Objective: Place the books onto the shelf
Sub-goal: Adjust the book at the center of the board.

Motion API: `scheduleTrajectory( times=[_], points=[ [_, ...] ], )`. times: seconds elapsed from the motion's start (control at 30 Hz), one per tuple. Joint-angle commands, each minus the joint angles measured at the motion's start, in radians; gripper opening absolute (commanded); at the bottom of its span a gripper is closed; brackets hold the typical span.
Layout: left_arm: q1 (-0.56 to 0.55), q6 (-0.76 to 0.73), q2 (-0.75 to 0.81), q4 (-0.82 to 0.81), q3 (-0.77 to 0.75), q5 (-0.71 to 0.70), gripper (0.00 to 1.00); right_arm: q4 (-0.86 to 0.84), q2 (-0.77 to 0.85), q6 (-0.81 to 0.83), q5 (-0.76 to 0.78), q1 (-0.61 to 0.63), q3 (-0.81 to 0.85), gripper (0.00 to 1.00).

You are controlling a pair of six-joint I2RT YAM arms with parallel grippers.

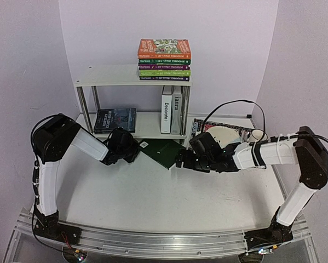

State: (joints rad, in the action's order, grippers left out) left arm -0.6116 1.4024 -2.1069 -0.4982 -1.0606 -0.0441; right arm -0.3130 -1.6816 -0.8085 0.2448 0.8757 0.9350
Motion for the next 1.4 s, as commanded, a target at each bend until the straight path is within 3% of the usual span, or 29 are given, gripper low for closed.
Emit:
scheduleTrajectory(
  times=[0.0,0.3,0.4,0.77,0.93,1.37],
  points=[
    [-0.012,-0.049,0.106,0.076,0.057,-0.051,0.00,0.015,-0.060,0.004,0.003,0.000,0.075,0.97],
    [0.070,-0.087,0.117,0.088,0.037,-0.040,0.00,0.042,-0.180,-0.015,0.057,-0.004,0.184,0.87],
    [0.086,-0.095,0.092,0.089,0.012,-0.032,0.00,0.048,-0.219,0.049,0.065,-0.015,0.227,0.87],
    [0.094,-0.086,-0.005,0.089,-0.070,0.015,0.00,0.060,-0.291,0.474,-0.050,-0.079,0.316,0.86],
    [0.091,-0.064,-0.017,0.089,-0.077,0.013,0.00,0.061,-0.318,0.516,-0.220,-0.160,0.338,0.83],
    [0.076,-0.051,-0.029,0.089,-0.080,0.008,0.00,0.048,-0.430,0.587,-0.274,-0.218,0.422,0.81]
  ],
)
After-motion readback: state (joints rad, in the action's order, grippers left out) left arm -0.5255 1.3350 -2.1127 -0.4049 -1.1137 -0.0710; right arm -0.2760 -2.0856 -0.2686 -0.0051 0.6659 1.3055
